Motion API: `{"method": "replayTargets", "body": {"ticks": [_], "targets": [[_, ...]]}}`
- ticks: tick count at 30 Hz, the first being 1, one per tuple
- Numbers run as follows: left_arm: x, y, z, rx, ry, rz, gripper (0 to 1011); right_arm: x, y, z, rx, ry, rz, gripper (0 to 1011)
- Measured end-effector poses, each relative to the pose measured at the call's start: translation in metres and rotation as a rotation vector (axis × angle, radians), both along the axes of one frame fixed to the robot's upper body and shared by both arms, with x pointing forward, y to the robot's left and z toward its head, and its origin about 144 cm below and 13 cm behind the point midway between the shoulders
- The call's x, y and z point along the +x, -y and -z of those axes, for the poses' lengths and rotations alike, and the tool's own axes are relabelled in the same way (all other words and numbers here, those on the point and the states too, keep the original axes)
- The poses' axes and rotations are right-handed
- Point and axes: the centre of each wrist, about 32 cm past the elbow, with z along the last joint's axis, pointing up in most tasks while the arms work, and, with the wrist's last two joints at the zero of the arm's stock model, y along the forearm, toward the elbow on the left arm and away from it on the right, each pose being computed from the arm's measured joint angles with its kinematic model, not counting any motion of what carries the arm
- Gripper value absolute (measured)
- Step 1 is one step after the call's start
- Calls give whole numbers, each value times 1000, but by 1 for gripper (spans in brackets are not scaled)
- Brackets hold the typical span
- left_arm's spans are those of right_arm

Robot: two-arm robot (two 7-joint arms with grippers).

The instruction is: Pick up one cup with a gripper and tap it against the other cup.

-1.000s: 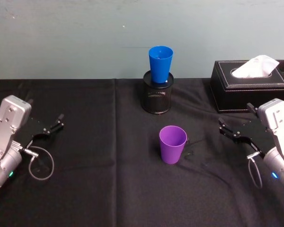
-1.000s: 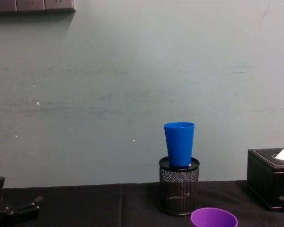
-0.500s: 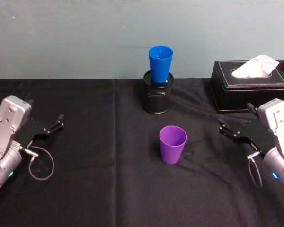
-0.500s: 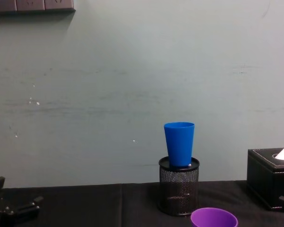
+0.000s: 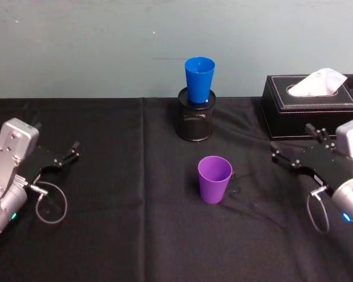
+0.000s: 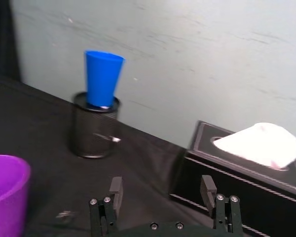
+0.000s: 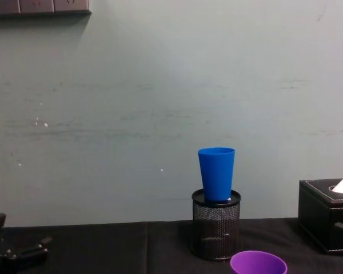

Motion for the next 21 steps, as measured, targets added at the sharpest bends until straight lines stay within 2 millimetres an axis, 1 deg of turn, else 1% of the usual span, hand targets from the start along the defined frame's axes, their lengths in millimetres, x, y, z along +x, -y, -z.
{"method": "replayTargets", "body": {"ticks": [4,6,9,12,16,21], "targets": [[0,0,0,0,0,0,1000,-13,4,2,62,-46,-125,1003],[0,0,0,0,0,0,1000,-16,5,3,73,-57,-147,1003],[0,0,0,0,0,0,1000,-30,8,13,121,-114,-235,1003],[0,0,0,0,0,0,1000,-39,8,21,141,-151,-299,1003],[0,0,0,0,0,0,1000,-45,4,29,148,-178,-371,1003],[0,0,0,0,0,0,1000,-41,-5,35,155,-190,-414,1003]]}}
